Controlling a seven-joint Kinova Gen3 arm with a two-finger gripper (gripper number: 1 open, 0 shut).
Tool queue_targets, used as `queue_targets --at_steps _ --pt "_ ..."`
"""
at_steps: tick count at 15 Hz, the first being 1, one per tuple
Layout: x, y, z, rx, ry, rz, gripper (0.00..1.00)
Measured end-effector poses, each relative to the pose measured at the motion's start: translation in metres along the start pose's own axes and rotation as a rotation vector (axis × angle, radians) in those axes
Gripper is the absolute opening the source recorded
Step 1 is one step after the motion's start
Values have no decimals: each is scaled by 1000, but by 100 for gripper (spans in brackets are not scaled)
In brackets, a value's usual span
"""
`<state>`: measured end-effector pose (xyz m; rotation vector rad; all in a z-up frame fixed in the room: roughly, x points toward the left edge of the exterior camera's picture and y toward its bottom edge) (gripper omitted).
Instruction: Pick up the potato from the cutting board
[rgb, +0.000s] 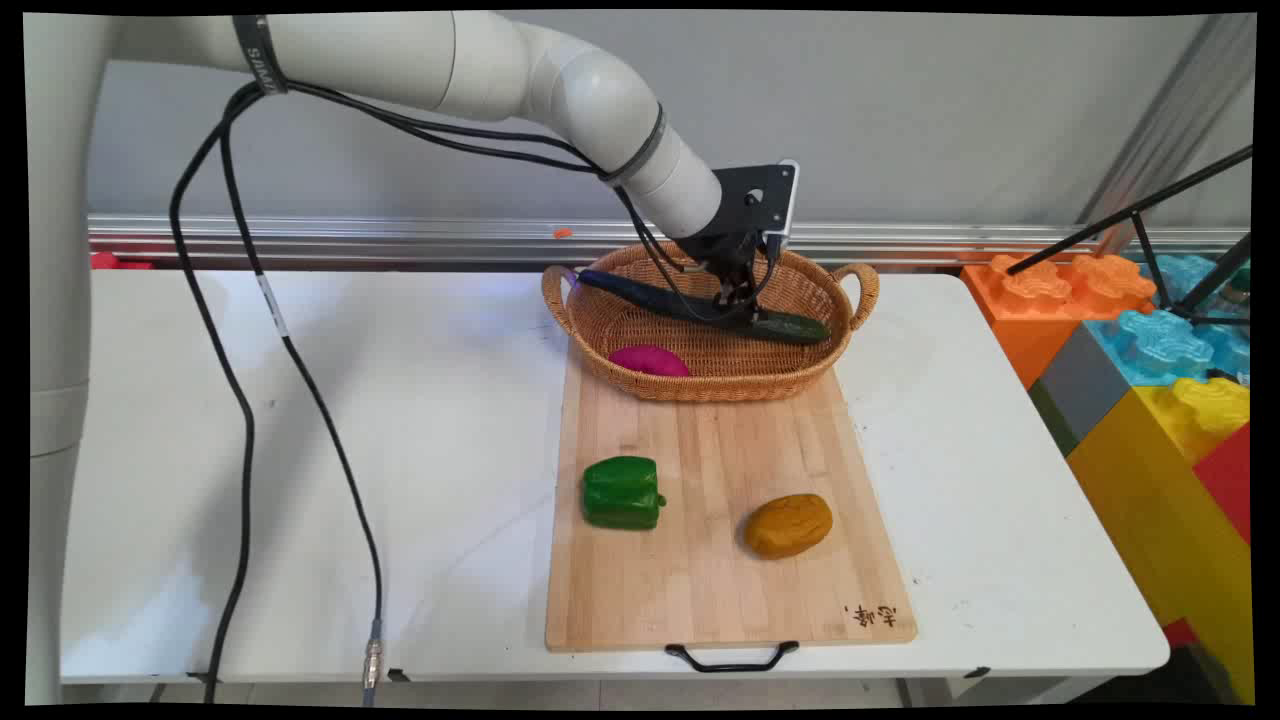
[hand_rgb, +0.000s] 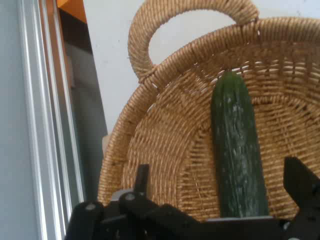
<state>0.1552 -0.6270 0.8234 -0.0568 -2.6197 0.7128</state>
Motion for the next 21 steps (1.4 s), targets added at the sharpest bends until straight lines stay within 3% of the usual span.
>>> queue_targets --at_steps 7,14,21 --pt "33 13 -45 -55 40 -106 100" --pt "74 76 -100 -207 15 -376 100" --pt "87 141 -100 -303 -16 -642 100"
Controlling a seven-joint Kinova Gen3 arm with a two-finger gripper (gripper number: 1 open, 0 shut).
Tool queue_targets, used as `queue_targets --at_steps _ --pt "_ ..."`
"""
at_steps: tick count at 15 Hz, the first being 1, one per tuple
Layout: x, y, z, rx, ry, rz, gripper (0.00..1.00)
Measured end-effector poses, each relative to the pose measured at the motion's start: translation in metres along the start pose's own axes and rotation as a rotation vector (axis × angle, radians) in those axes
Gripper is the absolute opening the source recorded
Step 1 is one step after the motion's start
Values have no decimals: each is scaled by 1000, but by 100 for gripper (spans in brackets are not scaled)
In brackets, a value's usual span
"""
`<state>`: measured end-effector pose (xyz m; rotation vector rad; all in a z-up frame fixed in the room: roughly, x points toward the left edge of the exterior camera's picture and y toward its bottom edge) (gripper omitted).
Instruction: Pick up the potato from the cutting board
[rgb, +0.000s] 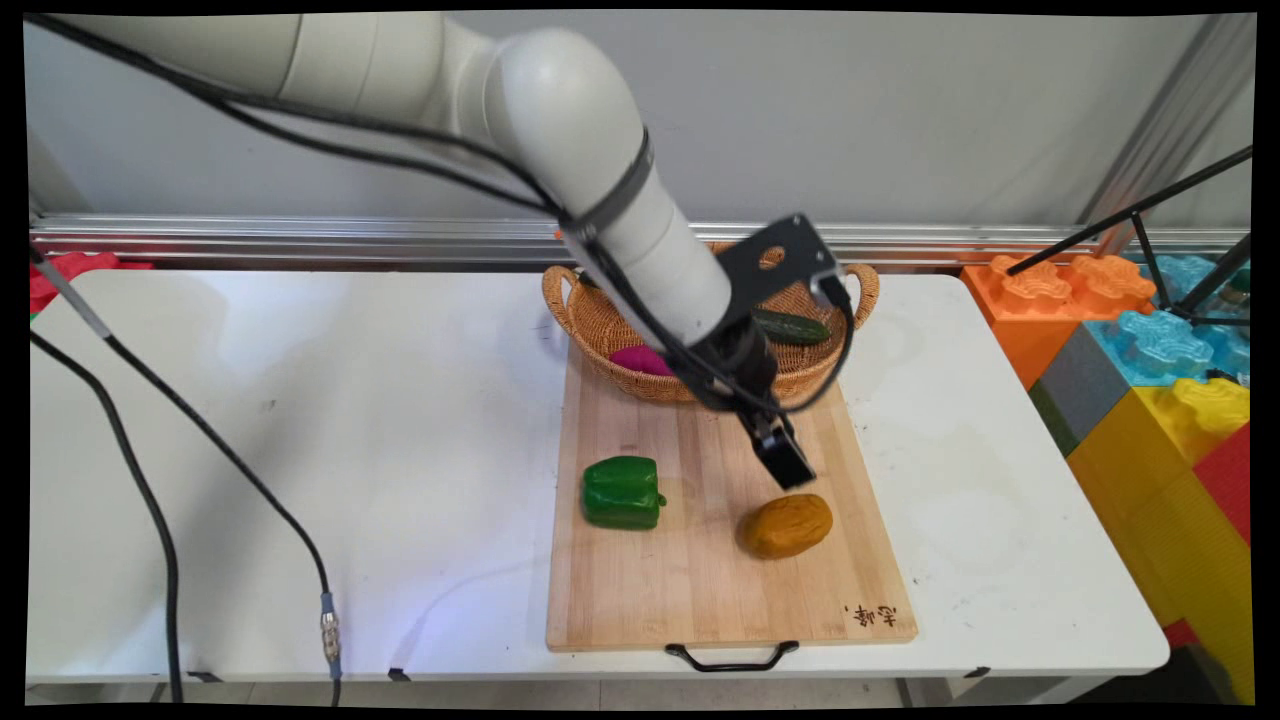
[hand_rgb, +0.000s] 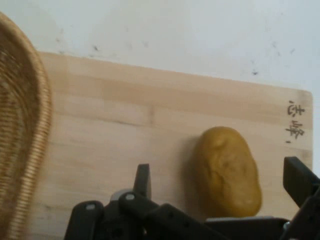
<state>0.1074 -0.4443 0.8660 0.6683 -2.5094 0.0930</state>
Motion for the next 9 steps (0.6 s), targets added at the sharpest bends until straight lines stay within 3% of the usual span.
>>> queue_targets --at_steps 9 --pt "-27 18 65 -46 10 -146 100"
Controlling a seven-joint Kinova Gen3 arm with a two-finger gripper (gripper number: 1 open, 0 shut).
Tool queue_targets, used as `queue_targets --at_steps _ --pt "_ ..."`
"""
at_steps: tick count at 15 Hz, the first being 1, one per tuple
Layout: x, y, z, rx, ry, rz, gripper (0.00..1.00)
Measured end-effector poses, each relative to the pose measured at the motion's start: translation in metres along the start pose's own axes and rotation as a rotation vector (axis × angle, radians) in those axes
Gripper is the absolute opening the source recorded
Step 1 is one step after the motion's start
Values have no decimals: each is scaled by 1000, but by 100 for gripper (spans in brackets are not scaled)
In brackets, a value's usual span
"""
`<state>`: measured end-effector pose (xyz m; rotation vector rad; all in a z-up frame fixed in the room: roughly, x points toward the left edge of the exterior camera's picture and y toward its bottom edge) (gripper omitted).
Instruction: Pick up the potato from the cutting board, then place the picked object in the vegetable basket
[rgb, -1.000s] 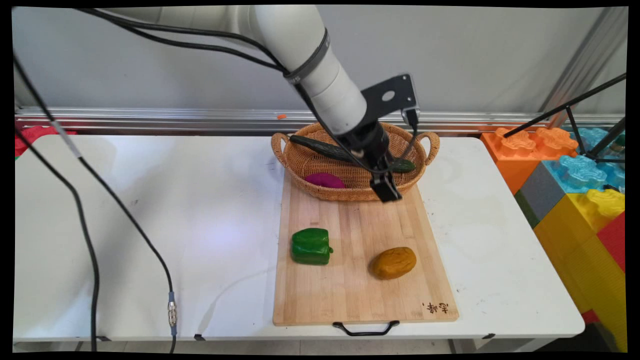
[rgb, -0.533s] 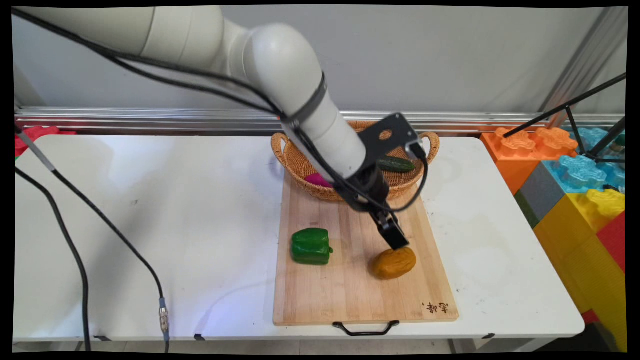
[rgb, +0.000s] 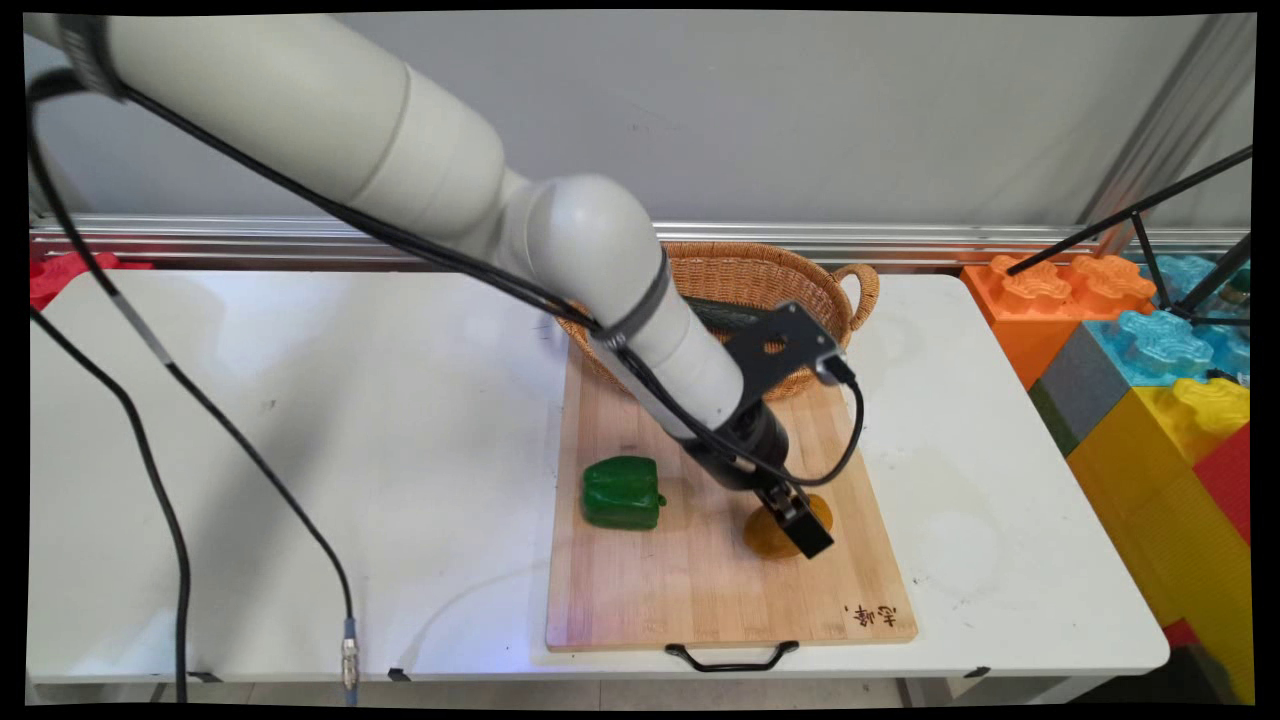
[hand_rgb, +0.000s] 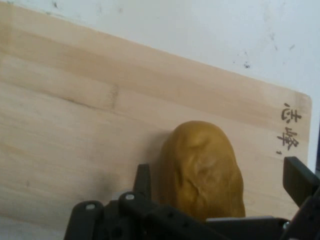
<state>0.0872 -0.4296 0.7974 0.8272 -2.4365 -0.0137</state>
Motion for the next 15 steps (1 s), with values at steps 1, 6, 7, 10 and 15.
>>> queue_targets --at_steps 1,6,7,10,15 --pt "-2 0 6 -1 1 -6 100" --pt "-9 0 23 -5 1 -1 0" --pt "-9 0 24 -5 2 4 0" --pt "-3 0 19 -4 9 18 0" --pt "24 -6 -9 33 50 72 0"
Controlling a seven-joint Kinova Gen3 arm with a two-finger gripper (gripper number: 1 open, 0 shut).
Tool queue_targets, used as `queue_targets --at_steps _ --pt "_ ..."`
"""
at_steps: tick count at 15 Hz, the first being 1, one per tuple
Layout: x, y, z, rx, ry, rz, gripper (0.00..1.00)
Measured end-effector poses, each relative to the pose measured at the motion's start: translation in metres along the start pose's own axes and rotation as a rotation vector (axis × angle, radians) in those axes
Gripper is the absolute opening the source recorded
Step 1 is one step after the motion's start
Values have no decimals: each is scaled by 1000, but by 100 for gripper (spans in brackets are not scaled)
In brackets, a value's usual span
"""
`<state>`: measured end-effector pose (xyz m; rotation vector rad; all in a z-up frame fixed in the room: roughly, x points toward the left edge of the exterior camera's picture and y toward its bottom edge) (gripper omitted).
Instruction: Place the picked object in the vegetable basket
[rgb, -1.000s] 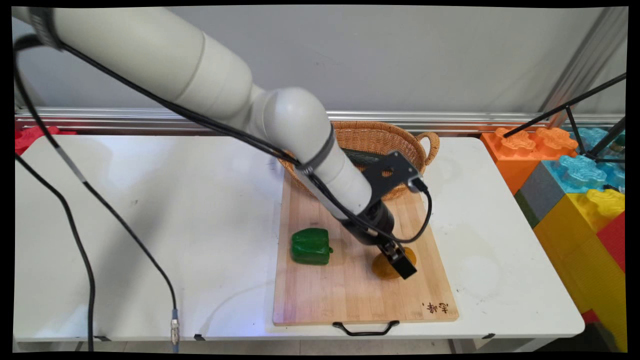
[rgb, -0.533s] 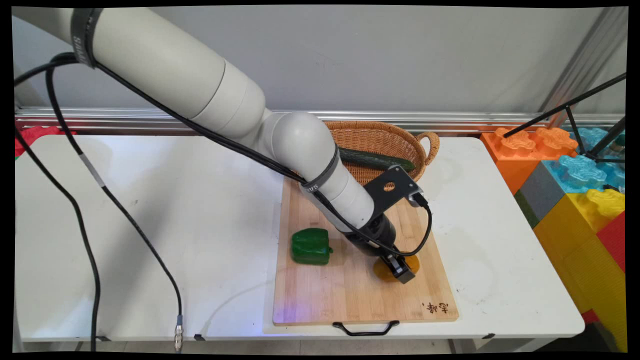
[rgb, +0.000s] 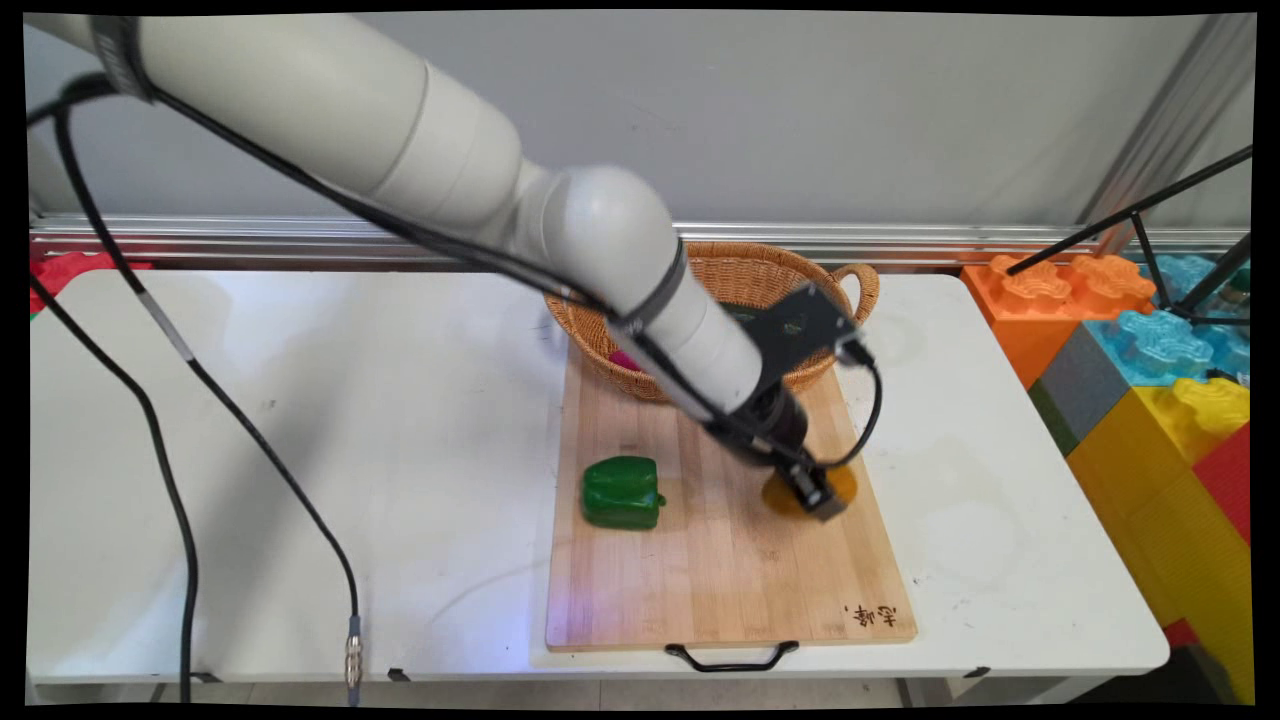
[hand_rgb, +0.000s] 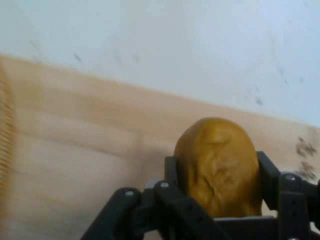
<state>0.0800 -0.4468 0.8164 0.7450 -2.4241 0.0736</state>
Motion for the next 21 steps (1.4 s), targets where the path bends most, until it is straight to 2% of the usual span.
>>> queue_targets --at_steps 2,5,9,12,17,18,21 --pt "17 -11 -16 42 25 41 0" --pt "44 -41 -42 137 62 109 0" --pt "57 -82 -57 234 68 168 0" --pt "52 -106 -44 252 45 192 0" --pt "39 -130 -10 228 2 217 0" --pt "40 -133 -7 227 2 225 100" --pt "49 -138 -7 231 10 247 100"
